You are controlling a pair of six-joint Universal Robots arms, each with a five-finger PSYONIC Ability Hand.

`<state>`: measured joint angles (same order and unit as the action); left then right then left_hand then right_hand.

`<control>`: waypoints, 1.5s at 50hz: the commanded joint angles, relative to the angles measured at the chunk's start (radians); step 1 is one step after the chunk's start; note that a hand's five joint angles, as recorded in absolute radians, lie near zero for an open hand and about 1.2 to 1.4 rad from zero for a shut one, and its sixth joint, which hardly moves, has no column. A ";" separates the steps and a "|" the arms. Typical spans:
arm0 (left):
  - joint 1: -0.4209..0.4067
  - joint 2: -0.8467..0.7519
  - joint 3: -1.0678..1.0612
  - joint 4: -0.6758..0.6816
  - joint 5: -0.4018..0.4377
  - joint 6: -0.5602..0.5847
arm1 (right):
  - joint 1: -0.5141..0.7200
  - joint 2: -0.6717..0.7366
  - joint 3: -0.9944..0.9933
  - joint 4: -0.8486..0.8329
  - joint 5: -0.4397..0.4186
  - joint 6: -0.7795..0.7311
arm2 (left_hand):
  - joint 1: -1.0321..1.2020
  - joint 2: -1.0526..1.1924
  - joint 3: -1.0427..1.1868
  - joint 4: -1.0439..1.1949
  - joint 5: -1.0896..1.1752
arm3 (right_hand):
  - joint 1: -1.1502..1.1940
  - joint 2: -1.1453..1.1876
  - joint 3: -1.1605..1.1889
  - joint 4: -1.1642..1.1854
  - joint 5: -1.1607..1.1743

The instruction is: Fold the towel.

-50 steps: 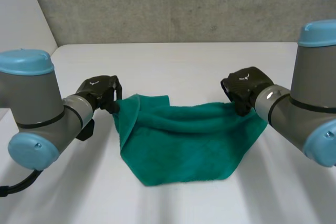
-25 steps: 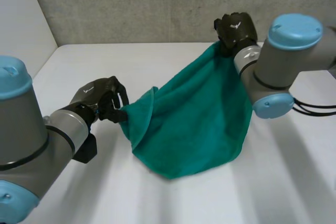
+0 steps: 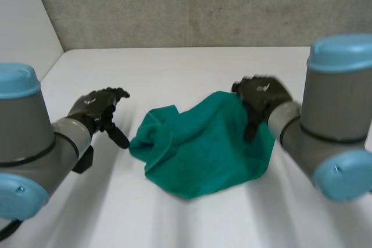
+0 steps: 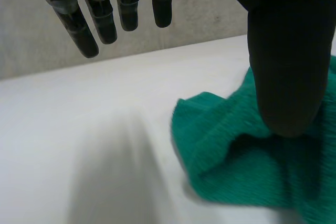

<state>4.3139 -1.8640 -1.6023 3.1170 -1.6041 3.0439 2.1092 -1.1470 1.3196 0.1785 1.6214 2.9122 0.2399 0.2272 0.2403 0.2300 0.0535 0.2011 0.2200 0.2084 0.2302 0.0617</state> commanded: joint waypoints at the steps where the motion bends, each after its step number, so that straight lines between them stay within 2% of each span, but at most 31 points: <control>1: 0.043 -0.066 0.087 0.005 0.151 0.242 | 0.080 -0.060 0.187 -0.011 -0.106 0.208 | 0.003 0.016 0.003 0.013 0.015 | 0.060 0.041 0.053 0.031 0.025; 7: 0.092 -0.151 0.174 -0.003 0.196 0.325 | 0.149 -0.025 0.217 -0.046 -0.114 0.275 | 0.038 0.051 0.038 0.048 0.050 | 0.136 0.117 0.129 0.107 0.101; 10: 0.098 -0.185 0.202 -0.005 0.208 0.325 | 0.195 0.071 0.219 -0.126 -0.106 0.275 | 0.044 0.057 0.044 0.054 0.056 | 0.215 0.197 0.208 0.186 0.180; 13: 0.104 -0.213 0.222 -0.005 0.222 0.323 | 0.196 0.085 0.214 -0.133 -0.104 0.275 | 0.044 0.057 0.044 0.054 0.056 | 0.224 0.206 0.217 0.195 0.189; 16: 0.105 -0.225 0.225 -0.003 0.223 0.323 | 0.206 0.160 0.201 -0.155 -0.097 0.265 | 0.044 0.057 0.044 0.054 0.056 | 0.333 0.314 0.325 0.303 0.297; 20: 0.105 -0.225 0.217 -0.005 0.223 0.322 | 0.206 0.188 0.191 -0.186 -0.081 0.239 | 0.044 0.057 0.044 0.054 0.056 | 0.474 0.455 0.467 0.445 0.439; 21: 0.105 -0.225 0.216 -0.005 0.223 0.322 | 0.200 0.193 0.193 -0.218 -0.063 0.213 | 0.044 0.057 0.044 0.054 0.056 | 0.808 0.789 0.801 0.779 0.773; 24: 0.105 -0.225 0.209 -0.005 0.223 0.322 | 0.187 0.188 0.199 -0.255 -0.035 0.182 | 0.044 0.057 0.044 0.054 0.056 | 1.166 1.147 1.159 1.137 1.131; 25: 0.105 -0.225 0.209 -0.005 0.223 0.320 | 0.183 0.181 0.201 -0.269 -0.016 0.159 | 0.044 0.057 0.044 0.054 0.056 | 1.195 1.176 1.188 1.166 1.160; 29: 0.105 -0.224 0.209 -0.005 0.223 0.320 | 0.169 0.103 0.230 -0.290 0.026 0.096 | 0.044 0.057 0.044 0.054 0.056 | 1.195 1.176 1.188 1.166 1.160; 31: 0.104 -0.222 0.209 -0.005 0.223 0.322 | 0.160 0.006 0.259 -0.306 0.020 0.064 | 0.044 0.057 0.044 0.054 0.056 | 1.195 1.176 1.188 1.166 1.160; 36: 0.102 -0.225 0.220 -0.003 0.233 0.322 | 0.108 -0.131 0.276 -0.275 -0.008 0.009 | 0.056 0.068 0.055 0.066 0.068 | 1.195 1.176 1.188 1.166 1.160; 38: 0.101 -0.228 0.225 -0.001 0.243 0.322 | 0.089 -0.163 0.279 -0.240 -0.029 -0.020 | 0.059 0.071 0.058 0.069 0.071 | 1.195 1.176 1.188 1.166 1.160; 45: 0.069 -0.290 0.240 0.000 0.371 0.322 | -0.003 -0.281 0.273 -0.002 -0.103 -0.169 | 0.117 0.130 0.117 0.127 0.129 | 1.195 1.176 1.188 1.166 1.160; 48: 0.035 -0.332 0.243 0.002 0.427 0.326 | -0.029 -0.309 0.267 0.042 -0.103 -0.209 | 0.123 0.136 0.123 0.133 0.135 | 1.195 1.176 1.188 1.166 1.160; 51: 0.017 -0.356 0.248 0.002 0.443 0.332 | -0.044 -0.324 0.263 0.053 -0.103 -0.240 | 0.123 0.136 0.123 0.133 0.135 | 1.195 1.176 1.188 1.166 1.160; 66: 0.003 -0.434 0.340 0.005 0.427 0.417 | -0.173 -0.327 0.260 0.140 -0.104 -0.445 | 0.270 0.283 0.270 0.280 0.282 | 1.195 1.176 1.188 1.166 1.160; 75: 0.004 -0.442 0.390 0.003 0.438 0.418 | -0.193 -0.318 0.263 0.139 -0.146 -0.470 | 0.305 0.318 0.305 0.315 0.317 | 1.195 1.176 1.188 1.166 1.160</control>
<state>4.3170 -2.3031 -1.2472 3.1215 -1.1757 3.4635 1.9271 -1.4702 1.5817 0.3187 1.5102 2.4524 0.4537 0.4529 0.4557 0.4592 0.2812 0.9747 1.1783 1.1796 1.1876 0.9800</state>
